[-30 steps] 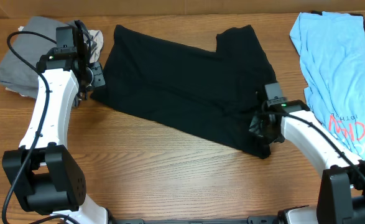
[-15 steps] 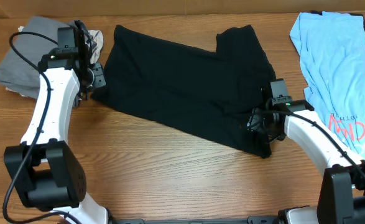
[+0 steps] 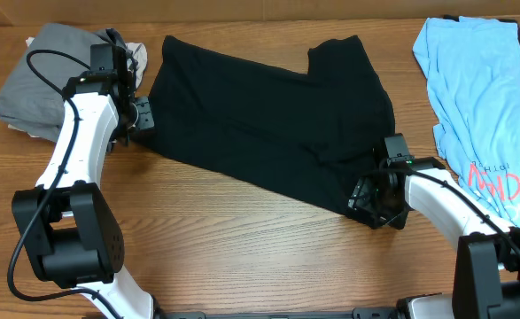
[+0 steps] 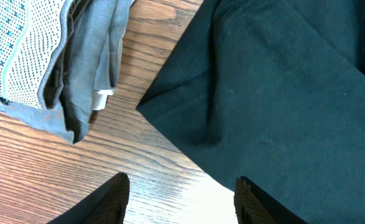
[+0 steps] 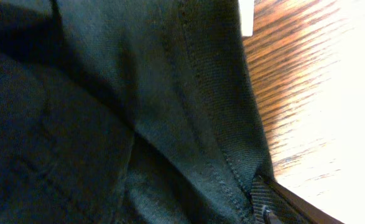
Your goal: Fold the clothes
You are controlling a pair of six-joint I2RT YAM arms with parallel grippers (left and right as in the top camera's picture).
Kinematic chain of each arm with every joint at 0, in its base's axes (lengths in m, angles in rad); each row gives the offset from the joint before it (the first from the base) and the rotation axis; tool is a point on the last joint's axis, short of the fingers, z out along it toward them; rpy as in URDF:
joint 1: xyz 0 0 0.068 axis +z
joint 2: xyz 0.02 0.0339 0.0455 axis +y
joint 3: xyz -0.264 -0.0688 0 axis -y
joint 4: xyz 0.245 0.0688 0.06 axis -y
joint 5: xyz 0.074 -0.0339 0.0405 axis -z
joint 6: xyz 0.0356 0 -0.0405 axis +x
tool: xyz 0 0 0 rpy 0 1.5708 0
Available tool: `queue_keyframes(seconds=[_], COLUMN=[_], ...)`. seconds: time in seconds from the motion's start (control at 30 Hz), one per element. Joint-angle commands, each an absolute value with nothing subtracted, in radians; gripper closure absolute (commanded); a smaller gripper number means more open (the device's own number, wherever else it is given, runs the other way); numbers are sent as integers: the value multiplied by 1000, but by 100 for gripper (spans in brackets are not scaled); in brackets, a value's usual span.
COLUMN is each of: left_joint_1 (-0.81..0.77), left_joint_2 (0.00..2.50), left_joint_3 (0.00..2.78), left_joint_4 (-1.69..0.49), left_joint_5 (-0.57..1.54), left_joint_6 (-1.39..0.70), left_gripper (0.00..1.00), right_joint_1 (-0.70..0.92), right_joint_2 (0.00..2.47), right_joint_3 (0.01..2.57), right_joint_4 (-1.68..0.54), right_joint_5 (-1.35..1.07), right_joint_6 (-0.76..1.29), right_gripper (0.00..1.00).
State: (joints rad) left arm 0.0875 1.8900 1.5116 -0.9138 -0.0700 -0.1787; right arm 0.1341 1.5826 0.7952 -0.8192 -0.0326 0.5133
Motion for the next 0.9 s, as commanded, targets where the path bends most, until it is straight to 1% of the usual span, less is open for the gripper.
queue_keyframes(seconds=[0.0,0.07,0.13,0.2,0.23,0.3,0.4,0.5,0.53,0.6,0.67,0.7,0.77,0.8,0.87], left_joint_1=[92,92,92,91,91,91,91,91,91,91,91,91,91,91,91], left_joint_2=[1897,1897,1897,1897,1897,1897,1897,1897,1897,1898,1901,1902,1905,1905,1905], left_joint_3=[1505,1505,1505,1505,1505,1505,1505,1505,1505,1505,1503,1499,1473,1454,1409], left_joint_4=[-915,-915,-915,-916,-916,-917,-923,-939,-944,-958,-971,-975,-971,-963,-937], left_joint_5=[-62,-62,-62,-62,-62,-62,-62,-62,-59,-51,-46,-31,29,55,72], left_joint_6=[-153,-153,-153,-153,-153,-153,-153,-153,-153,-153,-154,-153,-153,-153,-153], left_gripper=[43,43,43,43,43,43,43,43,43,43,43,43,43,43,41], right_joint_1=[113,106,90,64,39,-8,-81,-167,-187,-220,-240,-248,-258,-260,-260], right_joint_2=[1566,1566,1566,1566,1566,1566,1566,1566,1566,1566,1566,1566,1566,1566,1566], right_joint_3=[759,752,751,751,751,751,751,752,753,761,781,801,871,911,1002], right_joint_4=[-804,-801,-798,-797,-794,-788,-788,-789,-789,-790,-791,-799,-836,-857,-905], right_joint_5=[-3,22,38,50,51,51,50,0,-18,-42,-60,-69,-70,-70,-70], right_joint_6=[570,585,585,584,574,551,514,461,447,437,406,385,366,364,361], right_gripper=[27,35,47,56,63,66,66,66,65,55,39,25,8,4,0])
